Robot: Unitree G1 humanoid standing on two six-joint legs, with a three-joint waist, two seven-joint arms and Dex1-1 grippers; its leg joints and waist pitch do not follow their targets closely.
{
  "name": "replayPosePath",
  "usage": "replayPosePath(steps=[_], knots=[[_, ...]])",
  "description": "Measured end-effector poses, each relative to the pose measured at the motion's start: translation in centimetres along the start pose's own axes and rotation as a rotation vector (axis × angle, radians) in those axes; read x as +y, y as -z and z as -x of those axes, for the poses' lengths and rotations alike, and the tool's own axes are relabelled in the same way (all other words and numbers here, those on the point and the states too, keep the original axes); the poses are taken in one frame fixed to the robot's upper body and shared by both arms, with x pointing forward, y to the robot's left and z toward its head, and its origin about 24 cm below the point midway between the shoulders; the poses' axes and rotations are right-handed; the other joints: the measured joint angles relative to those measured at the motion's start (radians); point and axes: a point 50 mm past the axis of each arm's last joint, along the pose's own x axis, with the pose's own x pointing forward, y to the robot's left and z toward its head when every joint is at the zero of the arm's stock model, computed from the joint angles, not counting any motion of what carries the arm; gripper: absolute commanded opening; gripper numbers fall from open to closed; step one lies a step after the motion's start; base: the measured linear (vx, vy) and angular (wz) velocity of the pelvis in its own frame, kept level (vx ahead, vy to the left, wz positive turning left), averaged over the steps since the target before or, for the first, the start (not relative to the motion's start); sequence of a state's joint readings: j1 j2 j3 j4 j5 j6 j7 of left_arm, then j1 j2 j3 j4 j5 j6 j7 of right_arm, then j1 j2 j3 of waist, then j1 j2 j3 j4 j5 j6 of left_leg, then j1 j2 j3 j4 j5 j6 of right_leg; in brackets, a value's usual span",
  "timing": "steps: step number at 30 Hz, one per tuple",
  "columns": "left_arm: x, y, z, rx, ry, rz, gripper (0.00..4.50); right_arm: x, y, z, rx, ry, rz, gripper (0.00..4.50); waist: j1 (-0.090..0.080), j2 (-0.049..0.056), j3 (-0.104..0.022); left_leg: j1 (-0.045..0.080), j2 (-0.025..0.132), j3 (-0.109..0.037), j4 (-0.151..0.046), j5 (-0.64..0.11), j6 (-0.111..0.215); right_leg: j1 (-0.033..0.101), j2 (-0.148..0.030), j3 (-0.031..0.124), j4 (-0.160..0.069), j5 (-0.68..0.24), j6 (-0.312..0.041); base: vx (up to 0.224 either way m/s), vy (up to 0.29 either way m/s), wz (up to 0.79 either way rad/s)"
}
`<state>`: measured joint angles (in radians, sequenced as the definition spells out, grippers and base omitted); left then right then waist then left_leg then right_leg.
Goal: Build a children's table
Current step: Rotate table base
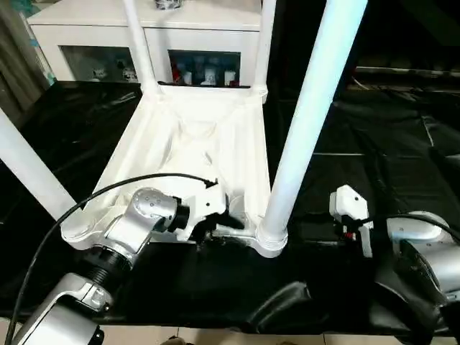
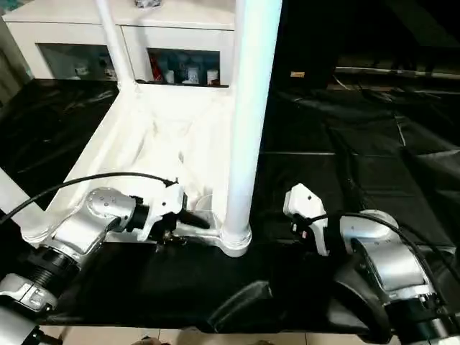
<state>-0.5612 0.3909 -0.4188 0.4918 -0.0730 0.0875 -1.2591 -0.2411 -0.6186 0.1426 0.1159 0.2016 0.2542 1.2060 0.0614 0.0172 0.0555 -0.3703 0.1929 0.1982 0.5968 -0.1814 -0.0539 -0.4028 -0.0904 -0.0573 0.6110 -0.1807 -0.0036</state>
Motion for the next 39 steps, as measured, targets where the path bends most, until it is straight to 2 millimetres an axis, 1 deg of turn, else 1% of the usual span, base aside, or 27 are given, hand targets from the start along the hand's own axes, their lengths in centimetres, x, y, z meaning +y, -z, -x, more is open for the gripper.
replayPosePath(steps=[1, 2, 4, 6, 7, 8, 15, 16, 18, 19, 21, 25, 28, 29, 31, 34, 37, 39], knots=[[0.0, 0.0, 0.0, 0.002, 0.001, 0.001, 1.85, 0.0, 0.0, 0.1, 0.003, 0.0, -0.001, 3.33, 0.0, 0.0, 0.0, 0.0, 0.0, 0.0, 0.0, 0.0, 0.0, 0.0, 0.0, 0.0, 0.0, 0.0, 0.0, 0.0, 0.0, 0.0], [0.1, 0.0, 0.0, 0.005, 0.002, 0.0, 1.62, 0.0, 0.0, 0.1, 0.006, -0.001, 0.001, 3.33, 0.0, 0.0, 0.0, 0.0, 0.0, 0.0, 0.0, 0.0, 0.0, 0.0, 0.0, 0.0, 0.0, 0.0, 0.0, 0.0, 0.0, 0.0], [0.3, 0.0, 0.1, 0.016, -0.001, -0.001, 1.49, 0.1, -0.2, 0.2, 0.009, -0.005, 0.011, 3.33, 0.0, 0.0, 0.0, 0.0, 0.0, 0.0, 0.0, 0.0, 0.0, 0.0, 0.0, 0.0, 0.0, 0.0, 0.0, 0.0, 0.0, 0.0], [0.5, -0.1, 0.2, 0.021, -0.006, 0.003, 1.26, 0.2, -0.2, 0.2, 0.009, -0.007, 0.013, 3.33, -0.001, 0.001, 0.0, 0.0, 0.0, 0.0, 0.0, 0.0, 0.0, 0.0, 0.0, 0.0, 0.0, 0.0, 0.0, 0.0, 0.0, 0.0], [0.5, -0.1, 0.2, 0.021, -0.006, 0.003, 1.16, 0.2, -0.2, 0.2, 0.01, -0.007, 0.011, 3.33, -0.001, 0.001, -0.001, 0.0, 0.0, 0.0, 0.0, 0.0, 0.0, 0.0, 0.0, 0.0, 0.0, 0.0, 0.0, 0.0, 0.0, 0.0], [0.5, 0.0, 0.2, 0.021, -0.005, 0.005, 1.16, 0.2, -0.2, 0.2, 0.011, -0.007, 0.008, 3.33, -0.001, 0.001, -0.001, 0.0, 0.0, 0.0, 0.0, 0.0, 0.0, 0.0, 0.0, 0.0, 0.0, 0.0, 0.0, 0.0, 0.0, 0.0], [0.5, 0.1, 0.3, 0.014, 0.002, 0.013, 0.46, 0.2, -0.1, 0.3, 0.019, -0.007, 0.003, 3.33, 0.0, 0.001, -0.001, 0.0, 0.0, 0.0, 0.0, 0.0, 0.0, 0.0, 0.0, 0.0, 0.0, 0.0, 0.0, 0.0, 0.0, 0.0], [0.5, 0.2, 0.3, 0.014, 0.004, 0.013, 0.46, 0.2, -0.1, 0.3, 0.019, -0.007, 0.003, 3.33, 0.0, 0.001, -0.001, 0.0, 0.0, 0.0, 0.0, 0.0, 0.0, 0.0, 0.0, 0.0, 0.0, 0.0, 0.0, 0.0, 0.0, 0.0], [0.5, 0.2, 0.3, 0.013, 0.007, 0.008, 0.19, 0.2, -0.1, 0.3, 0.019, -0.007, 0.003, 3.33, 0.0, 0.001, -0.001, 0.001, 0.0, 0.0, 0.0, 0.0, 0.0, 0.0, 0.0, 0.0, 0.0, 0.0, 0.0, 0.0, 0.0, 0.0], [0.5, 0.2, 0.3, 0.013, 0.007, 0.007, 0.13, 0.2, -0.1, 0.3, 0.019, -0.007, 0.003, 3.33, 0.0, 0.001, -0.001, 0.001, 0.0, 0.0, 0.0, 0.0, 0.0, 0.001, 0.0, 0.0, 0.0, 0.0, 0.0, 0.0, 0.0, 0.0], [0.5, 0.3, 0.3, 0.013, 0.006, 0.002, 0.04, 0.2, -0.1, 0.3, 0.019, -0.007, 0.003, 3.33, -0.001, 0.001, -0.001, 0.001, 0.0, 0.0, 0.0, 0.0, 0.0, 0.001, 0.0, 0.0, 0.0, 0.0, 0.0, 0.0, 0.0, 0.0], [0.6, 0.4, 0.3, 0.025, -0.002, -0.015, 0.04, 0.2, -0.1, 0.3, 0.019, -0.006, 0.003, 3.33, -0.004, 0.001, -0.001, 0.002, 0.0, 0.0, 0.0, 0.0, 0.0, 0.001, 0.0, 0.0, 0.0, 0.0, 0.0, 0.0, 0.0, 0.0], [0.8, 0.5, -0.1, 0.009, -0.061, -0.003, 0.04, 0.1, 0.0, 0.1, 0.011, 0.011, -0.002, 3.33, -0.004, 0.003, -0.002, 0.003, 0.0, 0.0, 0.0, 0.0, 0.0, 0.003, 0.0, 0.0, 0.0, 0.0, 0.0, 0.0, 0.0, 0.0], [1.0, 0.4, -0.4, -0.002, -0.092, 0.006, 0.04, 0.1, 0.0, -0.1, 0.003, 0.021, -0.008, 3.33, -0.006, 0.004, -0.002, 0.003, 0.0, 0.0, 0.0, 0.0, 0.0, 0.003, 0.0, 0.0, 0.0, -0.002, 0.004, 0.0, 0.0, 0.0], [1.3, 0.2, -0.9, -0.011, -0.15, 0.042, 0.04, 0.0, 0.1, -0.5, -0.015, 0.035, -0.016, 3.33, -0.015, 0.006, -0.004, 0.004, -0.001, 0.0, 0.0, 0.0, 0.0, 0.003, 0.0, 0.0, 0.0, -0.003, 0.005, 0.0, 0.0, 0.0], [1.5, 0.1, -1.1, -0.023, -0.212, 0.111, 0.04, -0.2, 0.5, -0.4, -0.01, 0.062, -0.033, 3.33, -0.03, 0.008, -0.005, 0.003, -0.001, -0.001, 0.0, 0.0, 0.0, 0.003, -0.001, -0.001, 0.0, -0.003, 0.005, 0.0, 0.0, 0.0], [1.4, -0.1, -1.5, -0.032, -0.234, 0.134, 0.04, -0.4, 0.5, -0.4, -0.026, 0.096, -0.038, 3.33, -0.032, 0.01, -0.006, 0.004, -0.001, -0.007, 0.0, 0.0, 0.0, 0.002, -0.001, -0.006, -0.001, -0.003, 0.005, 0.0, 0.0, 0.0], [1.3, -0.2, -1.6, -0.037, -0.23, 0.135, 0.04, -0.8, 0.4, -0.9, -0.05, 0.124, -0.039, 3.33, -0.029, 0.012, -0.008, 0.003, -0.001, -0.009, 0.0, 0.0, 0.0, 0.001, -0.001, -0.007, -0.001, -0.003, 0.005, 0.0, 0.0, 0.0]])
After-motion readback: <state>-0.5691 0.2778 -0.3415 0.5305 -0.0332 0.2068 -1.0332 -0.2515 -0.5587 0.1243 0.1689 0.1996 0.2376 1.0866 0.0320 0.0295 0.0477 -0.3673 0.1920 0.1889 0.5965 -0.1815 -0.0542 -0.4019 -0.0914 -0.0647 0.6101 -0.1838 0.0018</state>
